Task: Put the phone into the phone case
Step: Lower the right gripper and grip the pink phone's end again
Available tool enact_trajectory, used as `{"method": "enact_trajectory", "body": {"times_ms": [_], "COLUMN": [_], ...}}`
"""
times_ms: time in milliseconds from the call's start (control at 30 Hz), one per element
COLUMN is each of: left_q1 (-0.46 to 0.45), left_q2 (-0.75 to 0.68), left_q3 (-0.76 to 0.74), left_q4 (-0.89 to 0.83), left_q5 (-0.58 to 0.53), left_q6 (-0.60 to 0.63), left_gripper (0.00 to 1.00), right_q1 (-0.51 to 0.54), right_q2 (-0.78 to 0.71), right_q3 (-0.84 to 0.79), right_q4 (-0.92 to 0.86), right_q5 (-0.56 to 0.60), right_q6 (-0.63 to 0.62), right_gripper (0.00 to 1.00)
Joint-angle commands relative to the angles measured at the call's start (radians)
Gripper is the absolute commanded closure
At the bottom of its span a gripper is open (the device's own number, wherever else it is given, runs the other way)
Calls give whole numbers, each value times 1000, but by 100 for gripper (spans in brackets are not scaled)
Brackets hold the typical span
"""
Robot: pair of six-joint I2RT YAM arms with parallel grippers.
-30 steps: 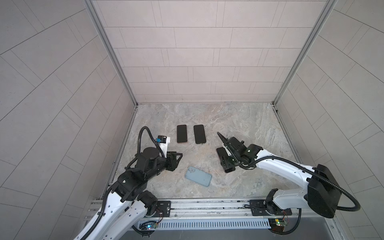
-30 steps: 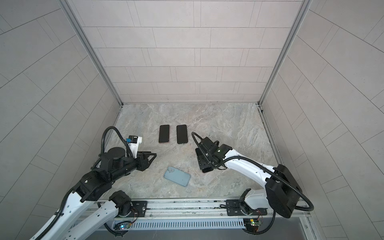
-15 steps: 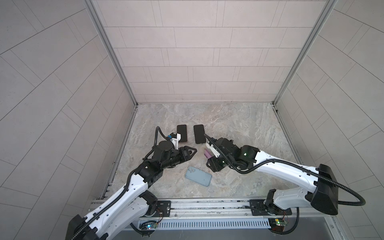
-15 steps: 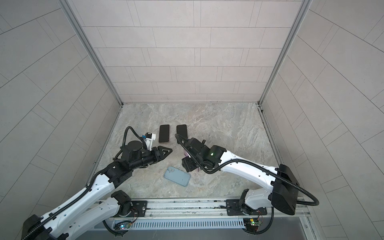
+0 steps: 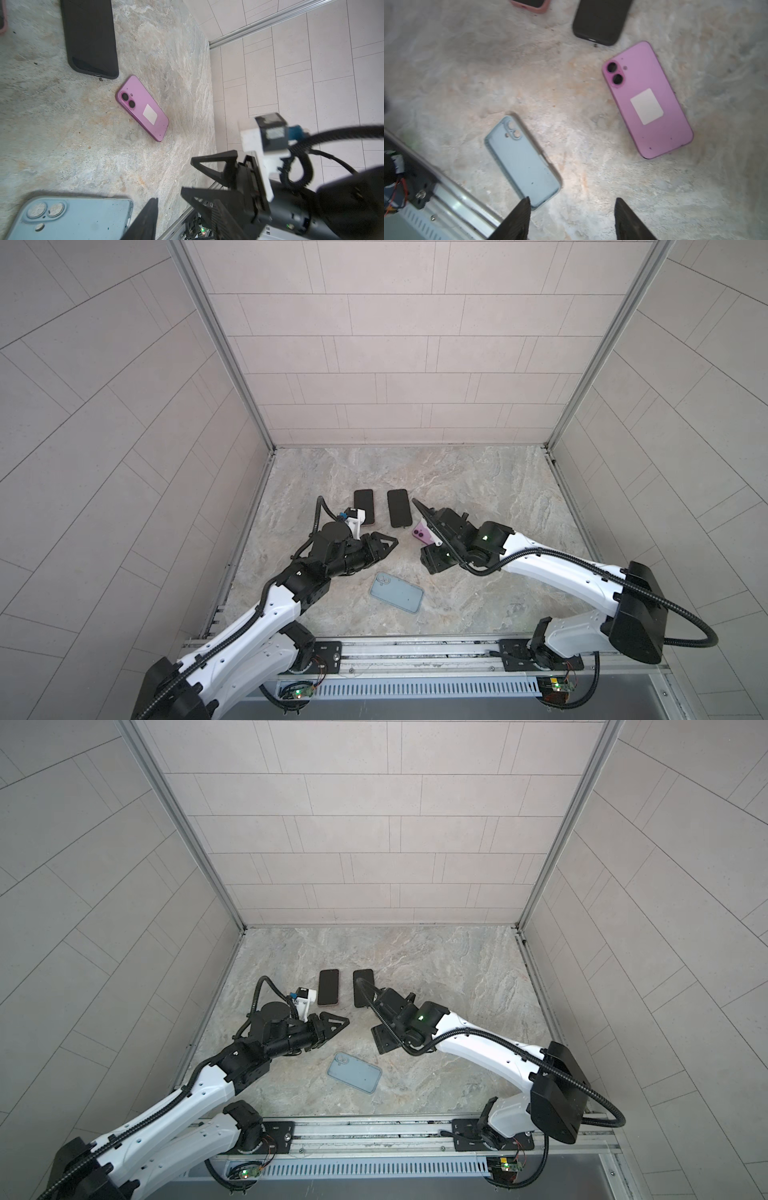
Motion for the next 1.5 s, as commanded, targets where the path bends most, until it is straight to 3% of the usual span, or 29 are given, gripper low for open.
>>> {"method": "enact_trajectory", "body": {"times_ms": [0,100,267,533,767,1033,1333,1467], "left_q1": [-5,-5,-5,-4,-3,4,10,11], "left_q2": [-20,-23,-24,-81,-111,-107,-109,-114], "left_q3": [2,-4,-18,-21,-21,-15,-8,-4], "left_q4": [-10,-9,9,-46,-78,-93,-98,-105], "left_q5": [-10,-15,-28,-68,-78,-79,-77,-78], "left_q6": [5,6,5,31,51,65,70,69], "left_gripper": [50,50,51,50,50,50,50,50], "right_q1": [-36,-76,-143,-228,-253,-267,-268,-268], "right_q2": [1,35,221,456,589,622,619,620], "right_q3": [-9,4,111,286,377,348,261,246], "right_q4": [-49,-45,-101,-124,-145,-115,-65,-59], "right_q5": [16,-1,6,57,63,-18,-92,-97], "right_q6": [-3,-60,-251,-420,-492,-513,-492,-488], "right_gripper": [33,20,0,0,0,5,26,16]}}
